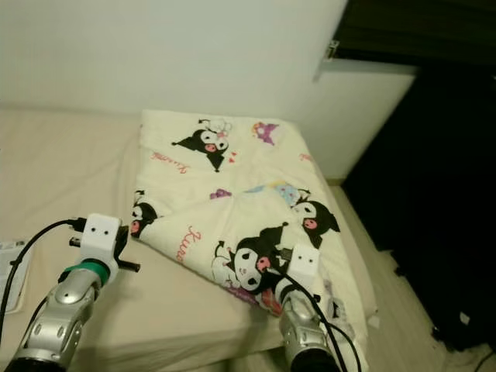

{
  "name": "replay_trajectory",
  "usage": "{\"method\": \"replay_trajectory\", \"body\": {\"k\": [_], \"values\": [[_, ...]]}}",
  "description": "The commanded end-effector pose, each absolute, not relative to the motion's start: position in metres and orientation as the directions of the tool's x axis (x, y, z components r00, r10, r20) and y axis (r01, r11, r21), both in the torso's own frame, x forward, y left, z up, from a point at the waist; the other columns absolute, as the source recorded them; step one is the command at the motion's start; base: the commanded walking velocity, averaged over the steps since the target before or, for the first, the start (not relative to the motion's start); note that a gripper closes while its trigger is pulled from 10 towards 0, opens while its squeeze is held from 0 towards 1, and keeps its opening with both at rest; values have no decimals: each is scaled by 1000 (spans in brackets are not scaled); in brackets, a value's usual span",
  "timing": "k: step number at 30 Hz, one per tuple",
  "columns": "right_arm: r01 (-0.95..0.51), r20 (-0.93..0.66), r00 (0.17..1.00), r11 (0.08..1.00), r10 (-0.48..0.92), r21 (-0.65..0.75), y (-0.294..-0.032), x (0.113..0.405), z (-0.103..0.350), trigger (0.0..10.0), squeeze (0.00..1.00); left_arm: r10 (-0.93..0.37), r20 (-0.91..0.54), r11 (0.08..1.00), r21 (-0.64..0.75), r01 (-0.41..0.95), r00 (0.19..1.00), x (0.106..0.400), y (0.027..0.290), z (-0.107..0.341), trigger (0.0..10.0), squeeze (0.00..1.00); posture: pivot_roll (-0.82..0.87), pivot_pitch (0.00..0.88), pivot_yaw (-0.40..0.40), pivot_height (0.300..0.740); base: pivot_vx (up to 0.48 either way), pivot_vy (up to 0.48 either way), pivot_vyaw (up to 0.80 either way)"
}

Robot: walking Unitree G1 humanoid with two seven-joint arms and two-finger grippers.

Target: Clean up the room

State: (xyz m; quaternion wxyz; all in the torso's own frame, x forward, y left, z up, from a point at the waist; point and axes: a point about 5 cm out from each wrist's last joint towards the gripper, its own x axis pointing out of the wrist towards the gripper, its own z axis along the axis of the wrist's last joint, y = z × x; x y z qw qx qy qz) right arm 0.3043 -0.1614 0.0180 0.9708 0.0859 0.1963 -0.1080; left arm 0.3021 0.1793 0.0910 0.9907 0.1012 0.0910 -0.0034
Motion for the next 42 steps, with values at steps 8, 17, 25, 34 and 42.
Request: {"method": "replay_trajectory", "body": {"k": [8,17,25,34,42], "values": [[262,-421,886,960,-196,103,-168,302,14,10000,0,0,-188,979,199,38,982,301,175,88,10000,0,143,0,-72,740,0,-374,0],[264,-422,884,960,-199,99,-169,302,14,10000,0,-2,-185,980,197,39,983,302,174,89,10000,0,142,0,-73,740,0,-480,0],[260,-421,886,961,-197,97,-169,303,15,10000,0,35,-174,997,79,-22,984,302,178,91,10000,0,142,0,-78,740,0,-123,0],[257,-424,885,962,-195,94,-170,302,15,10000,0,63,-174,996,71,-51,983,302,182,92,10000,0,143,0,-83,740,0,480,0],[255,-428,884,962,-191,99,-169,302,14,10000,0,63,-173,992,119,-43,983,300,182,92,10000,0,146,0,-83,740,0,180,0]]}}
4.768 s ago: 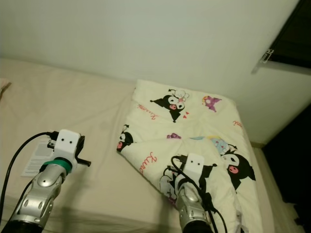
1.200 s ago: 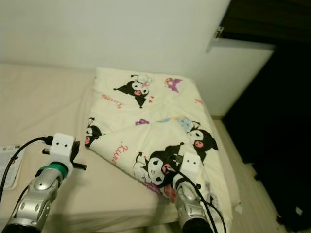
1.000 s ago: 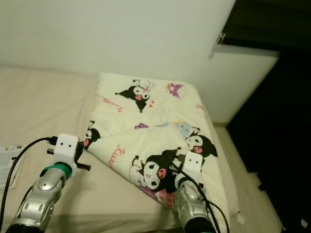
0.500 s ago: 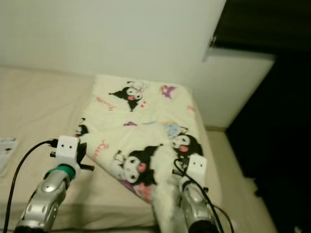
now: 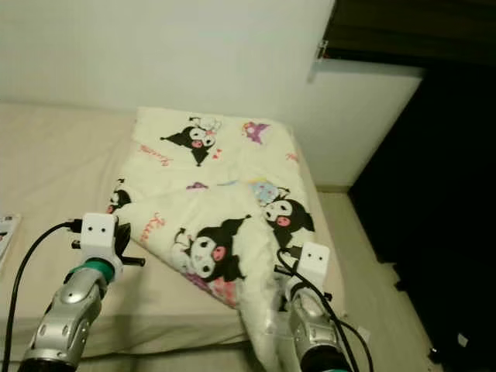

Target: Clean up the room

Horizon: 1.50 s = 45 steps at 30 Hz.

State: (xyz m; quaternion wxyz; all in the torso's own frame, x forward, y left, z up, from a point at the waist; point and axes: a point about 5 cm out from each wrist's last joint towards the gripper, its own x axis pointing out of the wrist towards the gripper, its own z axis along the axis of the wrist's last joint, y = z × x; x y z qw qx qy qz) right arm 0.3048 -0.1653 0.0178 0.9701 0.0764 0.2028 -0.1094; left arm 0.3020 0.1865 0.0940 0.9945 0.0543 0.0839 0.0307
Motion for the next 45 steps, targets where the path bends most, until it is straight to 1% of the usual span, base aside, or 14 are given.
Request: {"method": "replay_trajectory", "body": {"k": [1,7,9,12,17,19,20,25,31,35,38,41,43,45], "values": [[255,-428,884,962,-190,99,-169,302,14,10000,0,63,-175,992,121,-42,983,300,182,92,10000,0,146,0,-83,740,0,0,0],[252,-428,886,960,-177,124,-168,303,15,10000,0,62,-182,988,151,-35,981,300,183,91,10000,0,146,0,-83,740,0,0,0],[236,-412,896,964,-166,124,-169,307,20,10000,0,20,-223,983,181,22,975,294,183,83,10000,0,144,0,-79,740,0,0,0],[237,-405,898,964,-169,123,-171,309,22,10000,0,10,-241,980,195,38,970,291,183,79,10000,0,144,0,-80,740,0,0,0],[228,-361,919,960,-158,160,-169,316,32,10000,0,32,-279,981,193,24,960,282,189,68,10000,0,139,0,-83,720,0,0,0],[224,-353,922,962,-158,157,-168,317,34,10000,0,26,-280,976,214,36,960,279,188,66,10000,0,140,0,-91,715,0,0,0],[221,-351,923,963,-156,152,-166,318,34,10000,0,16,-279,968,244,54,960,275,187,64,10000,0,143,0,-95,705,0,0,0],[215,-349,925,965,-152,150,-164,320,35,10000,0,16,-266,960,274,60,964,272,186,64,10000,0,143,0,-95,691,0,0,0],[212,-337,929,965,-150,155,-162,324,39,10000,0,48,-239,962,272,19,970,269,190,68,10000,0,157,0,-100,671,0,0,0],[211,-327,933,964,-150,161,-161,327,43,10000,0,66,-225,961,276,-1,972,270,193,70,10000,0,158,0,-100,656,0,0,0],[213,-324,934,963,-150,167,-159,329,44,10000,0,96,-187,959,280,-41,978,272,197,76,10000,0,162,0,-102,641,0,0,0],[213,-324,934,962,-150,169,-159,329,44,10000,0,105,-175,958,284,-52,979,273,198,78,10000,0,164,0,-102,637,0,0,0],[209,-325,935,963,-145,172,-156,329,44,10000,0,119,-161,955,288,-68,980,274,201,80,10000,0,165,0,-101,622,0,0,0],[208,-325,935,963,-144,173,-156,329,44,10000,0,122,-159,954,290,-71,980,274,202,81,10000,0,165,0,-101,617,0,0,0]]}}
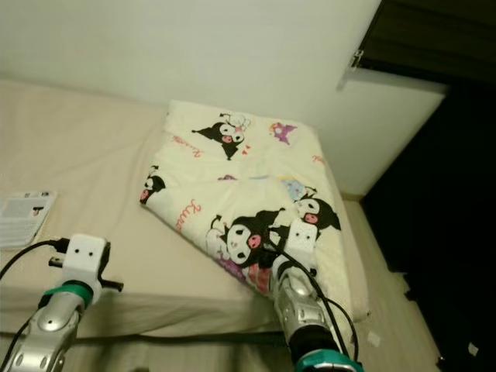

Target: Clean up the room

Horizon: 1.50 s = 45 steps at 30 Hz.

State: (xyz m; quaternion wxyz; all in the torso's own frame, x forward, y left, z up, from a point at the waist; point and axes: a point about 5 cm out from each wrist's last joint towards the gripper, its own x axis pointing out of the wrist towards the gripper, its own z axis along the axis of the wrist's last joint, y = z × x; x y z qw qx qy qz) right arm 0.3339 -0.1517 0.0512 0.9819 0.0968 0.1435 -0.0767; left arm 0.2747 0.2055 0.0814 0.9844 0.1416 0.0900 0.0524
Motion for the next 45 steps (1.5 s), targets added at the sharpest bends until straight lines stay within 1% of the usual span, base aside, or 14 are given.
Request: {"method": "replay_trajectory", "body": {"k": [1,13,17,19,21,22,25,29,30,31,32,33,36,45], "values": [[207,-326,935,963,-143,173,-156,329,43,10000,0,125,-158,953,293,-74,980,274,202,81,10000,0,167,0,-102,612,0,0,0],[188,-283,950,963,-130,190,-155,334,51,10000,0,160,-134,944,311,-112,978,274,210,85,10000,0,178,0,-110,577,0,0,0],[149,-174,979,958,-108,245,-154,343,71,10000,0,178,-127,938,323,-129,976,269,216,85,10000,0,183,0,-109,563,0,0,0],[106,-63,994,953,-92,285,-156,351,92,10000,0,192,-109,933,329,-147,975,266,222,89,10000,0,192,0,-109,558,0,0,0],[94,-31,996,952,-89,291,-156,353,98,10000,0,196,-102,931,331,-153,975,265,224,91,10000,0,194,3,-108,558,0,0,0],[94,-31,996,952,-89,291,-156,353,98,10000,0,196,-102,931,331,-153,975,265,224,91,10000,0,194,3,-108,558,0,0,0],[63,90,992,961,-90,270,-162,359,122,10000,0,216,-34,926,324,-194,976,261,231,102,10000,0,202,21,-103,558,0,0,0],[49,144,986,970,-85,236,-165,365,134,10000,0,229,20,921,318,-223,973,259,236,113,10000,0,206,35,-98,558,0,0,0],[56,149,985,972,-91,227,-170,368,138,10000,400,226,45,921,316,-229,973,257,238,118,10000,0,217,50,-96,558,0,0,0],[56,149,985,972,-91,227,-170,368,138,10000,400,226,45,921,316,-229,973,257,238,118,10000,0,217,50,-96,558,0,0,0],[65,141,985,972,-99,225,-175,372,141,10000,1000,221,54,920,319,-227,974,254,240,121,10000,0,227,59,-94,558,0,0,0],[95,102,988,971,-120,221,-185,378,143,10000,1000,213,49,917,335,-217,976,250,245,123,10000,0,235,75,-89,558,0,0,0],[112,35,992,973,-122,200,-193,382,142,10000,1000,216,33,913,346,-214,976,245,251,123,10000,0,238,83,-88,558,0,0,0],[85,4,996,979,-88,183,-206,391,156,10000,1000,213,6,916,347,-202,977,241,256,123,10000,0,242,95,-87,558,0,0,0]]}}
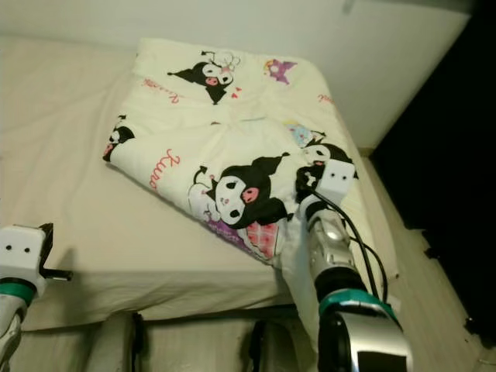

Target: Clean up the room

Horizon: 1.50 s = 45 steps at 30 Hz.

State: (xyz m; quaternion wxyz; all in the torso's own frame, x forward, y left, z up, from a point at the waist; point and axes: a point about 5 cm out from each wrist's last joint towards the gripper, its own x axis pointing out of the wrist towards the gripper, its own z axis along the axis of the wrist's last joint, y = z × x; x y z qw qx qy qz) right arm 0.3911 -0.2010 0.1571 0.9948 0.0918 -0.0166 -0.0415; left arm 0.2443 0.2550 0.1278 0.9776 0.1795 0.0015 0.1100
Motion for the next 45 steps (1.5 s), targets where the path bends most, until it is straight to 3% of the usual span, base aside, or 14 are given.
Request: {"method": "replay_trajectory", "body": {"k": [1,9,10,16,17,18,31,45], "values": [[73,-15,997,981,-72,178,-207,393,157,10000,1000,209,1,918,345,-196,978,240,255,122,10000,0,237,94,-89,558,0,0,0],[2,-164,986,972,38,236,-202,395,148,10000,1000,192,-12,927,329,-178,981,240,252,120,10000,0,227,90,-94,558,0,0,0],[-22,-181,981,975,63,221,-200,394,146,10000,0,190,-15,929,326,-175,982,241,252,120,10000,0,227,90,-94,558,0,0,0],[-56,-177,980,976,94,209,-197,395,147,10000,0,194,-16,930,320,-179,981,242,253,120,10000,0,221,85,-102,558,0,0,0],[-60,-164,982,975,97,215,-197,396,149,7137,0,203,-13,930,314,-189,979,243,254,121,10000,0,218,82,-108,558,0,0,0],[-68,-155,982,973,103,220,-197,396,151,0,0,214,-11,929,310,-200,977,243,257,121,10000,0,214,76,-114,558,0,0,0],[-93,-175,975,966,138,242,-193,396,148,0,0,269,-3,924,282,-257,963,243,263,121,10000,0,218,58,-153,558,0,0,0],[-248,-161,939,923,304,295,-162,395,142,0,0,327,11,910,267,-318,945,243,274,124,10000,0,221,32,-175,558,0,0,0]]}}
